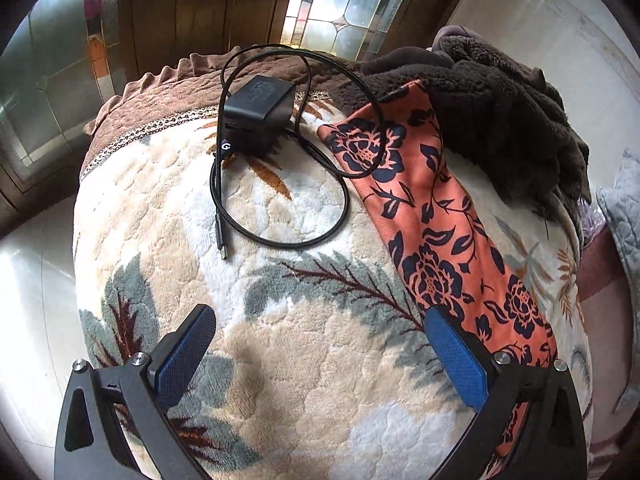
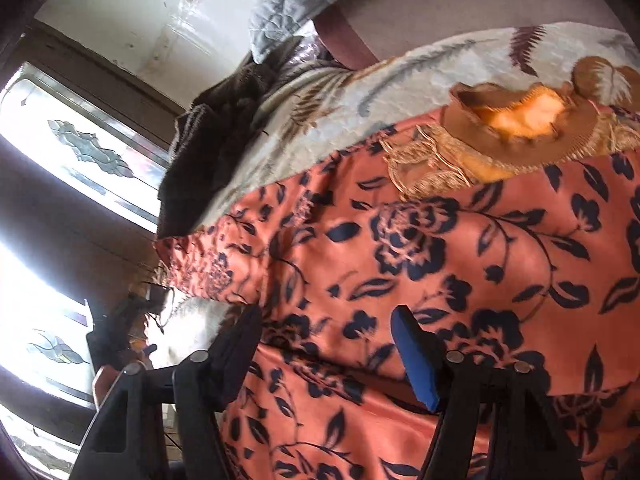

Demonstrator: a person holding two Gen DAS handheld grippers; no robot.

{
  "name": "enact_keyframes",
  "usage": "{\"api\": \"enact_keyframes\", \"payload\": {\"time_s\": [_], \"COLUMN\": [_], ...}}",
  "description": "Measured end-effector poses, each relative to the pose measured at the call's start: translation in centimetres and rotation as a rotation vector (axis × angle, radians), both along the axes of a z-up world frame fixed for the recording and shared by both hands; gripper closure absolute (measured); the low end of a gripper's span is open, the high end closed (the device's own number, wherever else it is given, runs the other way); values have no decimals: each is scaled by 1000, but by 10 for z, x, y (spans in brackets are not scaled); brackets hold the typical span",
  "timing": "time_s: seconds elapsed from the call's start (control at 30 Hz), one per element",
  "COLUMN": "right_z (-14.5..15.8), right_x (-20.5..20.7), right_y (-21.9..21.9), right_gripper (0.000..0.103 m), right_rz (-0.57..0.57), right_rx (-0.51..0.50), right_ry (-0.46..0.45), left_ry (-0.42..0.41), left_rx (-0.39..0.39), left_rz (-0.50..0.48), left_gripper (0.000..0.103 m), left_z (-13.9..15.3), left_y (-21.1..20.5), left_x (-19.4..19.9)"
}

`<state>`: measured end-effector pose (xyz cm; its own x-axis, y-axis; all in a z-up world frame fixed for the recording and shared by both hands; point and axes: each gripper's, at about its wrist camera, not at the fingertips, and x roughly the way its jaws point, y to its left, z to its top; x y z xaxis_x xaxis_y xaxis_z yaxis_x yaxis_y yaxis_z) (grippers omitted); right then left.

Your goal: Fold small clothes

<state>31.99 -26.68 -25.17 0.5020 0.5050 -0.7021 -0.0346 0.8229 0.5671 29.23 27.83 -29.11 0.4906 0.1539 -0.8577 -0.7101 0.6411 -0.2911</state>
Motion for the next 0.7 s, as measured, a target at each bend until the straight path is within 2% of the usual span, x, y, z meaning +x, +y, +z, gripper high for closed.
{"api": "enact_keyframes", "payload": {"time_s": [0.07, 0.1, 0.13, 0.2, 0.27, 0.33, 0.47, 0.57, 0.7], "right_z": [-20, -25, -23, -13, -1, 9, 15, 16, 19], "right_x": [4, 5, 4, 4, 1, -1, -4, -4, -6], "right_y": [-4, -5, -6, -4, -2, -3, -5, -10, -19], "right_gripper": [39, 40, 40, 40, 40, 40, 40, 40, 40], "right_rz": [-22, -29, -31, -13, -4, -1, 1, -11, -41], "right_rx": [-56, -56, -52, -37, -21, -12, 15, 31, 56], "right_ry": [92, 104, 91, 73, 50, 24, 16, 19, 13], "left_ry": [-13, -39, -63, -90, -127, -167, -171, -189, -233], "left_rx": [-51, -93, -123, -134, -150, -166, -179, -151, -194], "left_rz": [11, 6, 2, -16, -37, -56, -80, -84, -64], "left_gripper": [0, 4, 12, 21, 26, 40, 40, 41, 41], "left_z": [-7, -10, -12, -12, -12, -11, -20, -18, -21], "left_y": [7, 11, 12, 9, 7, 4, 2, 8, 20], "left_x": [2, 3, 5, 9, 19, 28, 53, 70, 84]}}
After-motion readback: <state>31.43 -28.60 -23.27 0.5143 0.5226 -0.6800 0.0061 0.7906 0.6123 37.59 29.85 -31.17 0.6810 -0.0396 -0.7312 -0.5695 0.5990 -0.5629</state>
